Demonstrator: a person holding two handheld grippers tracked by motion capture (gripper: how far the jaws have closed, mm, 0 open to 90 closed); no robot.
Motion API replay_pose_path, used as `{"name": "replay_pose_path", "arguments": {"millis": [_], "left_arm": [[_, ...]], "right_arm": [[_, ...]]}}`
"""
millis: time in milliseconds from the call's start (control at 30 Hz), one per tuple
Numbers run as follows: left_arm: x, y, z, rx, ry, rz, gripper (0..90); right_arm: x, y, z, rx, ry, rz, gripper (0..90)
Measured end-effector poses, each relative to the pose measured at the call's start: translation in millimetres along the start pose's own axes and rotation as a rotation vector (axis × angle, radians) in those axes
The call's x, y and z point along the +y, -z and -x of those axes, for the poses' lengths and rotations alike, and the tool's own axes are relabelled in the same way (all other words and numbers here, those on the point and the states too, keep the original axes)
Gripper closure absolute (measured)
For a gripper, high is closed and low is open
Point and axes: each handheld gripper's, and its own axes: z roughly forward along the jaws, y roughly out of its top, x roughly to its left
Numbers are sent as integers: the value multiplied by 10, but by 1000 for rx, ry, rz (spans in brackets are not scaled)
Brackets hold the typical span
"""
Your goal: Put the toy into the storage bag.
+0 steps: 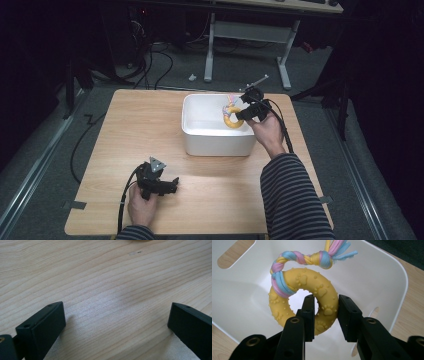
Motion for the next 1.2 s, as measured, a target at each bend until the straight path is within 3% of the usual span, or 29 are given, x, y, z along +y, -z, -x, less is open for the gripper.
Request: {"name": "replay_pose_path", "arguments": {"millis": [1200], "left_arm": [[1, 0, -2, 0, -3, 0, 17]], "right_arm": [[-128, -280, -217, 100, 59, -120, 682]]}}
